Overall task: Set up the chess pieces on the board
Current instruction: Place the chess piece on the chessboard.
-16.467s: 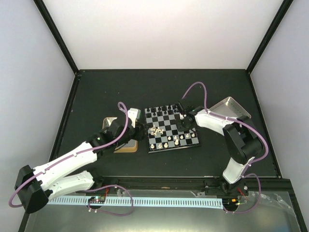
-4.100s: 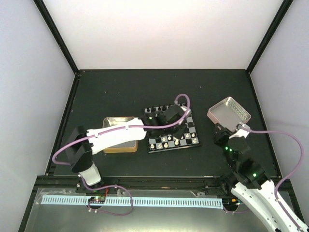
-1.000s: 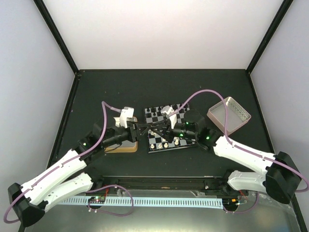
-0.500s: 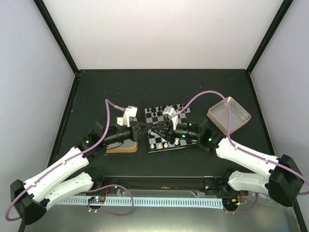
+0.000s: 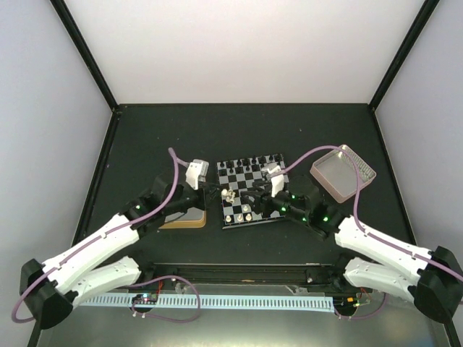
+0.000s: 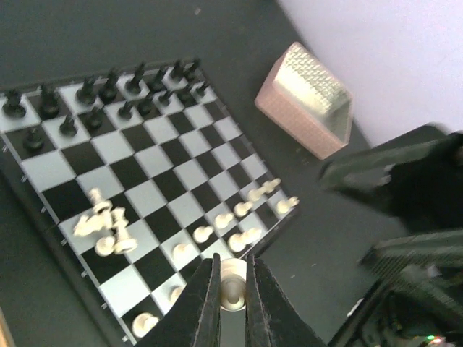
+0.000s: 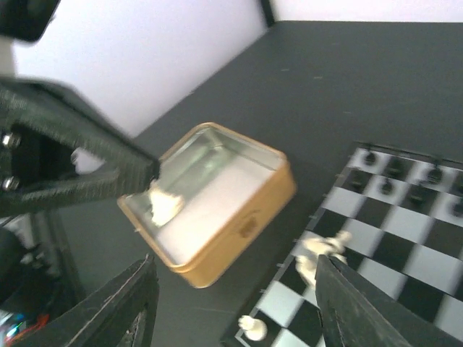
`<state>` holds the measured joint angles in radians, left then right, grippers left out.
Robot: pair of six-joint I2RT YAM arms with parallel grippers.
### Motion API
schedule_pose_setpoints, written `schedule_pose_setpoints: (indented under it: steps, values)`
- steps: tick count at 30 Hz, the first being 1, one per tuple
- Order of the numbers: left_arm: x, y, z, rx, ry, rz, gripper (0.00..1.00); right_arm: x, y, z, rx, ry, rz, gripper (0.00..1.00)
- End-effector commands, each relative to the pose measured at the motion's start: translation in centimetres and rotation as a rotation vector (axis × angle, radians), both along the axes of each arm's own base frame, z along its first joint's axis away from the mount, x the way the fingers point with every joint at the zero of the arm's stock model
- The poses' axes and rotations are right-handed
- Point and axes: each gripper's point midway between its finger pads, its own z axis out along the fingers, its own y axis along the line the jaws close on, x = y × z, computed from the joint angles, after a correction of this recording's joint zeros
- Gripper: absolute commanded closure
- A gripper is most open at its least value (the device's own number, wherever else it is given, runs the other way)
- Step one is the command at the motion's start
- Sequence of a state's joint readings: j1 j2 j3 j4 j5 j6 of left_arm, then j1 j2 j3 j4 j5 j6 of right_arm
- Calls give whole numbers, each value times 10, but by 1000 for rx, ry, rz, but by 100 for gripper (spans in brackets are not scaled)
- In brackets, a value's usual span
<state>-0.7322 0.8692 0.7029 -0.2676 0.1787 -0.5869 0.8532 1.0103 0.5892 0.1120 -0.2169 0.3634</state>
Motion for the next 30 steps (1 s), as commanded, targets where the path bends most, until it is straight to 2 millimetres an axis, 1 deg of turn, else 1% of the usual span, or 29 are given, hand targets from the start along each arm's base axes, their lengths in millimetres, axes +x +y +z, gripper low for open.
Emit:
schedule_pose_setpoints:
  steps: [1, 4, 6, 11, 15, 17, 21, 25, 27, 30]
  values:
    - [8, 0, -30, 133, 61, 10, 98, 34, -48, -10, -56, 27, -355, 39]
    - [10, -8, -52, 183, 111, -5, 98, 48, -81, -17, -86, 62, -566, 39]
    - [10, -15, -63, 214, 128, -19, 98, 52, -100, -21, -95, 84, -676, 39]
    - [3, -45, -75, 289, 100, -80, 98, 53, -141, -28, -101, 122, -890, 38]
    - [-5, -72, -78, 350, 45, -129, 98, 48, -167, -30, -87, 134, -1007, 35]
    - [-8, -82, -88, 407, 34, -141, 98, 45, -176, -31, -75, 136, -1038, 34]
    - [-14, -101, -96, 485, -1, -171, 98, 40, -188, -31, -47, 130, -1070, 32]
    - [-20, -120, -101, 517, -33, -212, 98, 36, -194, -32, -24, 129, -1081, 31]
    - [-20, -126, -106, 537, -38, -218, 98, 35, -197, -32, -19, 129, -1086, 30]
    - [-22, -135, -107, 545, -50, -238, 99, 33, -200, -31, -19, 128, -1091, 30]
